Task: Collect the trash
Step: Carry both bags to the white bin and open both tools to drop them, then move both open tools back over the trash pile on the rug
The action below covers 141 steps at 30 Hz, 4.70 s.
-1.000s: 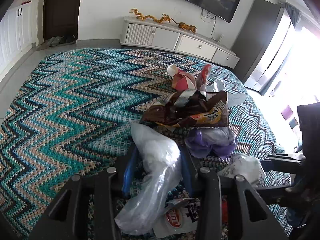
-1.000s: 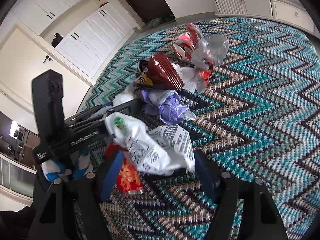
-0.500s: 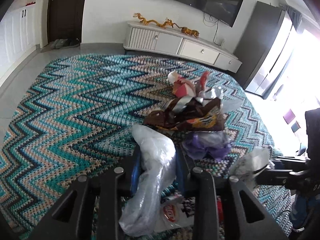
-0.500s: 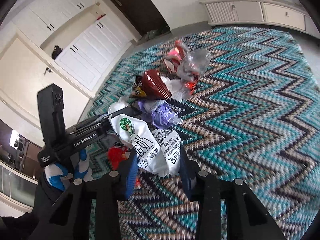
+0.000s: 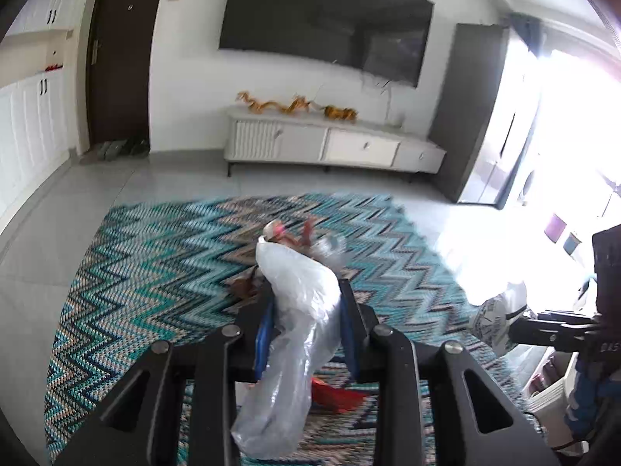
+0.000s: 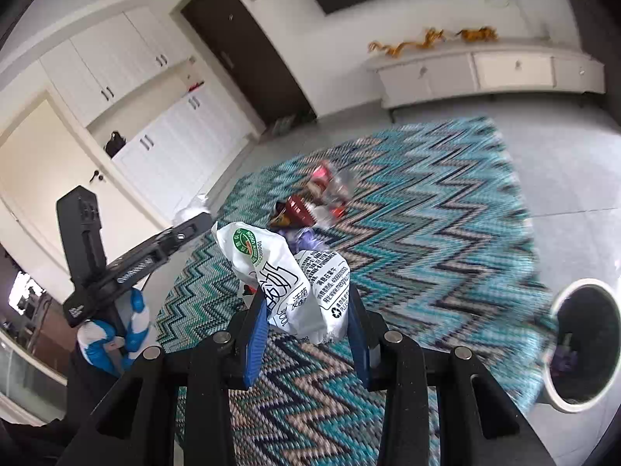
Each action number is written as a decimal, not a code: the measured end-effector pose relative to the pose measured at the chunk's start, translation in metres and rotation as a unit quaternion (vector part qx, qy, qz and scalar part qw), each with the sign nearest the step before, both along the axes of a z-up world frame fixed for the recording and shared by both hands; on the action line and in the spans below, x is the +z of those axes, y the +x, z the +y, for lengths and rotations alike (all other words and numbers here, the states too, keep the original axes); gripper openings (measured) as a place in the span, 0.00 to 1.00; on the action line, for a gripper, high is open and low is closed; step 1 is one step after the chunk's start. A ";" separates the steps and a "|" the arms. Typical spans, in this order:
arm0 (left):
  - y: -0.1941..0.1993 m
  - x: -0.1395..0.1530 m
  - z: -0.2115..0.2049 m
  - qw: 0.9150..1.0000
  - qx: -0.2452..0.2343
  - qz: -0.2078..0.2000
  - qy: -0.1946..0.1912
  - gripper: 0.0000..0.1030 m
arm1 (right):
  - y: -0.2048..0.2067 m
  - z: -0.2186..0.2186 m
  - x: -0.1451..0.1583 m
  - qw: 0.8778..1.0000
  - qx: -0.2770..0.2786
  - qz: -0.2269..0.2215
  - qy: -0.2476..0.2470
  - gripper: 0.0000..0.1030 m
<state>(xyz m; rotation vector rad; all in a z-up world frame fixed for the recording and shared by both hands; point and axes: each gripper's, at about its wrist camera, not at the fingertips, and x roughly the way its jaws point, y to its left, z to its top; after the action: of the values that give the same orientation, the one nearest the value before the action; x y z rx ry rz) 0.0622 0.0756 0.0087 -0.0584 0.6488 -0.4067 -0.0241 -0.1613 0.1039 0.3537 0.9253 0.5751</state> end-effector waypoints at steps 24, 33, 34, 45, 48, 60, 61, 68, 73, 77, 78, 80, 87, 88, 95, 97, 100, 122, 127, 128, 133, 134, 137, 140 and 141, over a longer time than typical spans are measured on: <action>-0.113 0.077 -0.190 0.978 -0.123 -0.130 0.105 0.28 | -0.115 -0.181 0.064 0.975 -0.182 -0.124 -0.030 0.34; -0.112 0.058 -0.262 0.967 -0.161 -0.122 0.157 0.28 | -0.112 -0.221 0.046 0.965 -0.229 -0.119 -0.048 0.34; -0.111 0.056 -0.268 0.966 -0.164 -0.120 0.160 0.28 | -0.109 -0.227 0.041 0.964 -0.234 -0.114 -0.046 0.34; -0.074 0.013 -0.347 0.953 -0.211 -0.077 0.202 0.28 | -0.080 -0.285 -0.015 0.960 -0.274 -0.050 -0.019 0.34; -0.058 -0.002 -0.371 0.951 -0.224 -0.056 0.207 0.28 | -0.067 -0.300 -0.033 0.959 -0.282 -0.029 -0.019 0.34; 0.004 -0.084 -0.456 0.941 -0.274 0.092 0.174 0.30 | -0.016 -0.339 -0.119 0.945 -0.316 0.082 -0.034 0.37; 0.008 -0.090 -0.462 0.940 -0.277 0.102 0.170 0.30 | -0.012 -0.343 -0.128 0.942 -0.319 0.094 -0.037 0.37; 0.025 -0.118 -0.485 0.935 -0.289 0.154 0.136 0.46 | -0.002 -0.354 -0.163 0.933 -0.327 0.133 -0.061 0.47; 0.028 -0.120 -0.487 0.934 -0.292 0.168 0.117 0.51 | -0.006 -0.358 -0.165 0.928 -0.337 0.143 -0.063 0.51; 0.025 -0.108 -0.482 0.939 -0.284 0.156 0.115 0.51 | -0.012 -0.359 -0.154 0.930 -0.338 0.133 -0.063 0.52; 0.022 -0.102 -0.478 0.942 -0.279 0.145 0.117 0.51 | -0.014 -0.359 -0.150 0.930 -0.337 0.129 -0.063 0.52; 0.019 -0.092 -0.474 0.948 -0.265 0.121 0.127 0.51 | -0.018 -0.356 -0.138 0.933 -0.336 0.115 -0.063 0.53; -0.008 -0.050 -0.441 0.964 -0.216 0.028 0.152 0.57 | -0.036 -0.339 -0.087 0.938 -0.335 0.059 -0.070 0.54; -0.012 -0.044 -0.436 0.966 -0.209 0.016 0.152 0.61 | -0.040 -0.336 -0.077 0.938 -0.335 0.048 -0.072 0.54; -0.044 -0.009 -0.413 0.968 -0.195 -0.043 0.152 0.63 | -0.061 -0.315 -0.029 0.938 -0.334 -0.004 -0.090 0.55; -0.051 0.000 -0.403 0.968 -0.193 -0.055 0.149 0.63 | -0.066 -0.308 -0.018 0.939 -0.332 -0.016 -0.091 0.55; -0.060 0.010 -0.391 0.969 -0.188 -0.066 0.145 0.63 | -0.074 -0.298 -0.001 0.939 -0.328 -0.034 -0.097 0.55; -0.065 0.102 -0.259 0.975 -0.088 -0.165 0.118 0.63 | -0.091 -0.223 0.100 0.948 -0.262 -0.134 -0.121 0.55; -0.033 0.144 -0.177 0.975 -0.012 -0.185 0.119 0.63 | -0.079 -0.197 0.143 0.957 -0.218 -0.168 -0.088 0.55; -0.027 0.150 -0.160 0.976 0.003 -0.186 0.116 0.63 | -0.076 -0.191 0.151 0.958 -0.210 -0.175 -0.084 0.55; -0.003 0.160 -0.091 0.978 0.061 -0.173 0.098 0.62 | -0.053 -0.155 0.184 0.965 -0.160 -0.199 -0.062 0.55; 0.000 0.158 -0.083 0.979 0.067 -0.169 0.094 0.62 | -0.044 -0.144 0.188 0.966 -0.149 -0.202 -0.062 0.55; 0.019 0.142 -0.054 0.982 0.083 -0.150 0.079 0.62 | -0.022 -0.118 0.185 0.971 -0.125 -0.197 -0.057 0.55; 0.044 0.117 -0.038 0.987 0.087 -0.119 0.069 0.62 | 0.003 -0.090 0.166 0.976 -0.102 -0.181 -0.063 0.55; 0.053 0.106 -0.034 0.989 0.085 -0.104 0.066 0.62 | 0.012 -0.082 0.159 0.978 -0.095 -0.174 -0.065 0.55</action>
<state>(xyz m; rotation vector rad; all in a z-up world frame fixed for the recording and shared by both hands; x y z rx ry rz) 0.1152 0.0416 0.1142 0.0540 0.4587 -0.2001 -0.0124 -0.2430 0.2632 0.2101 0.5796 0.3819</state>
